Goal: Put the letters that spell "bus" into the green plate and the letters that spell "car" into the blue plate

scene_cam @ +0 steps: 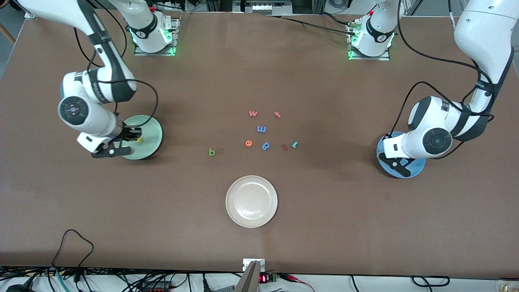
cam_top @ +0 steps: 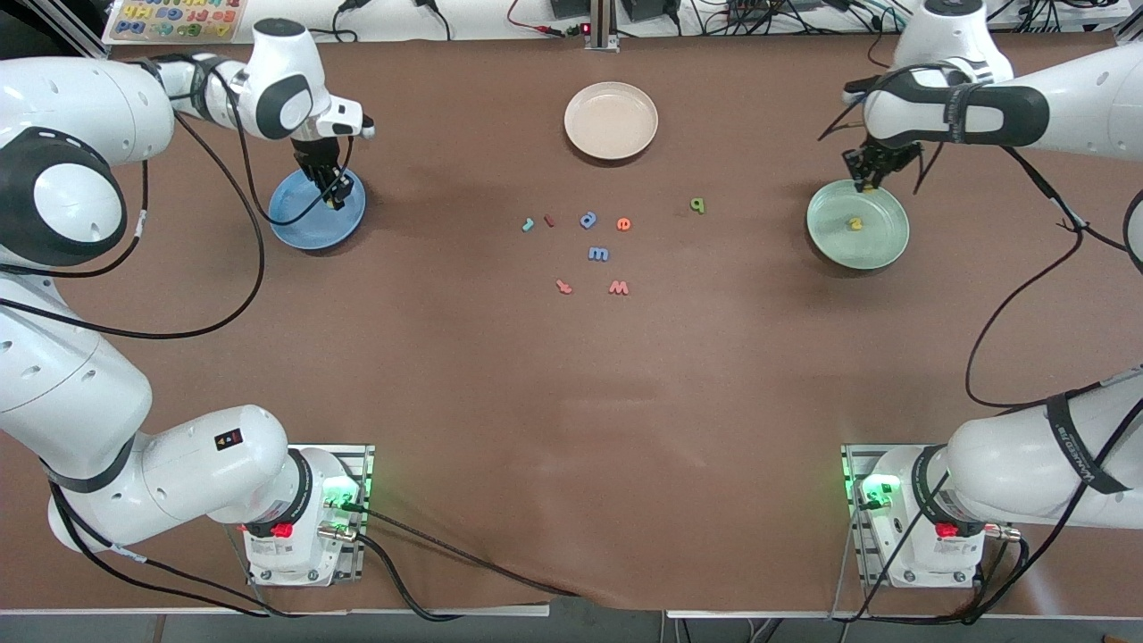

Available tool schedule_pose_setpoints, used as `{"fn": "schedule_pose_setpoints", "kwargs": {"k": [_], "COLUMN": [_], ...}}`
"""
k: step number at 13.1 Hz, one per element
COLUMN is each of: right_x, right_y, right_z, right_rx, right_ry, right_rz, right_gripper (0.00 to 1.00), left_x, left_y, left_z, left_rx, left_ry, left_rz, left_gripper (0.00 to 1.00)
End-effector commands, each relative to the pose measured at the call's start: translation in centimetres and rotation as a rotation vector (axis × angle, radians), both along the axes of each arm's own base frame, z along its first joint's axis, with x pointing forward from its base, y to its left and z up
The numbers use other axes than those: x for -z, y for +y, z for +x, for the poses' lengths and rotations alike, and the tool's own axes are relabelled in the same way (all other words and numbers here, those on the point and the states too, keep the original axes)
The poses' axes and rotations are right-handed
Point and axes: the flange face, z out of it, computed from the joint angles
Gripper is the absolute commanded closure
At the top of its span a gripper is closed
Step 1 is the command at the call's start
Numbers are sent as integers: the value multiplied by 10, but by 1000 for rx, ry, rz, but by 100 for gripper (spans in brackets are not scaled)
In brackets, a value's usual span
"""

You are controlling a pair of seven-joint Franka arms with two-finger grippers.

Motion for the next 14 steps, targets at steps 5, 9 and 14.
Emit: {"fn": "schedule_pose_setpoints", "kwargs": {"k": [5,9,14], "right_x": [20,-8,-12], "right_y": [-20,41,158], "right_z": [-2,9,17], "right_rx": [18,95,66], "right_ry": [32,-19,-59], "right_rz": [14,150,163], "right_gripper": [9,8,14], "left_x": [-55,-81,-62], "left_y": [-56,-163,-294], "left_z": [2,-13,-31], "left_rx": [9,-218,-122], "left_ry": [-35,-48,-141], "left_rz": [27,53,-131], "left_gripper": [0,0,35]}}
